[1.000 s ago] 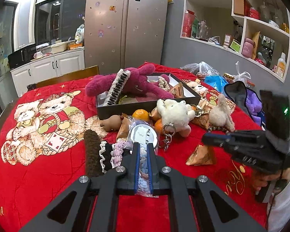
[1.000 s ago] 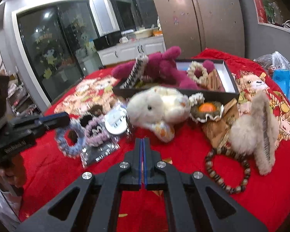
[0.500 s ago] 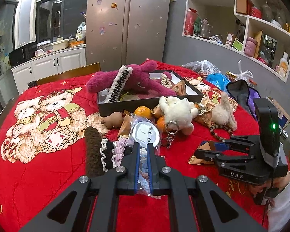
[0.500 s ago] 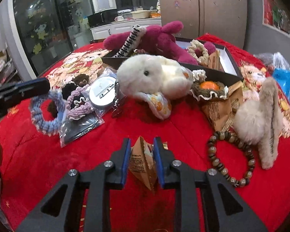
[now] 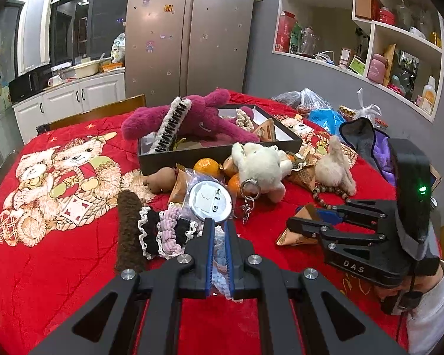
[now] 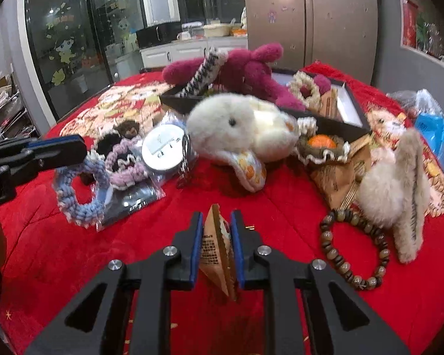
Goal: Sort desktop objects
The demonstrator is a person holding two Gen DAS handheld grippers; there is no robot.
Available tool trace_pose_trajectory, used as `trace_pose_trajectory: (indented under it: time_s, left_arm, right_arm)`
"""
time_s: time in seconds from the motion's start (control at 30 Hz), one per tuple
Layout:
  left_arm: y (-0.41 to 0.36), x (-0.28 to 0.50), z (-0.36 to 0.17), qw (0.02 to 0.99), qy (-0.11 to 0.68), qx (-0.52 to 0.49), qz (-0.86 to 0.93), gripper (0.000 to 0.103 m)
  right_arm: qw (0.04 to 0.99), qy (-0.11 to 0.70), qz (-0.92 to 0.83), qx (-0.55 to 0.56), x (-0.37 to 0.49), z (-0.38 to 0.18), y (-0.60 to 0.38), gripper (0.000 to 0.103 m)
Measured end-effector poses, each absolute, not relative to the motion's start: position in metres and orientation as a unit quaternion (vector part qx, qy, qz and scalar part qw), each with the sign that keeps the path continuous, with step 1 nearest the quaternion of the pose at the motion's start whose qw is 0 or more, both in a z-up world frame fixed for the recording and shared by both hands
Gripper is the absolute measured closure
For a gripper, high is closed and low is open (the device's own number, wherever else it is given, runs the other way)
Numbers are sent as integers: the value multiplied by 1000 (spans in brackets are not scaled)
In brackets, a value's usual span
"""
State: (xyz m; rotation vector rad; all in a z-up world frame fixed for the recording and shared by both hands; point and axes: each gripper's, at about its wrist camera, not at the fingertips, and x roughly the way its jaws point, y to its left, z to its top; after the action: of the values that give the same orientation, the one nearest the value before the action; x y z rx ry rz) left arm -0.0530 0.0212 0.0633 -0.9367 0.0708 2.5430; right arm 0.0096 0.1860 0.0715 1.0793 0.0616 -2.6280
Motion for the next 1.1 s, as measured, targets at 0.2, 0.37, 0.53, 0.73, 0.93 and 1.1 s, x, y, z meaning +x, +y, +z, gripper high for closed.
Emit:
trace_pose_trajectory:
  time_s: [0.2, 0.37, 0.53, 0.73, 0.93, 1.1]
  left_arm:
    - [21, -51, 66, 218, 26, -329, 918, 96]
    - [20, -49, 69, 217, 26, -326, 920, 96]
    - [16, -54, 67, 202, 20, -334, 920, 96]
    - [5, -52, 80, 210, 4, -316, 925, 96]
    - [4, -55, 118, 229, -10, -278, 933, 96]
    - [11, -69, 154, 214, 6, -258, 942, 96]
  right_arm:
    - [157, -9, -928, 339, 19, 90, 186, 86]
    - [152, -27, -938, 311, 23, 103, 191, 86]
    - [144, -31, -940, 307, 24, 105, 194, 86]
    - [141, -35, -949, 281, 30, 118, 196, 86]
    - [132, -48, -956, 256, 28, 152, 204, 86]
    - [125, -38, -965, 229, 17, 191, 202, 86]
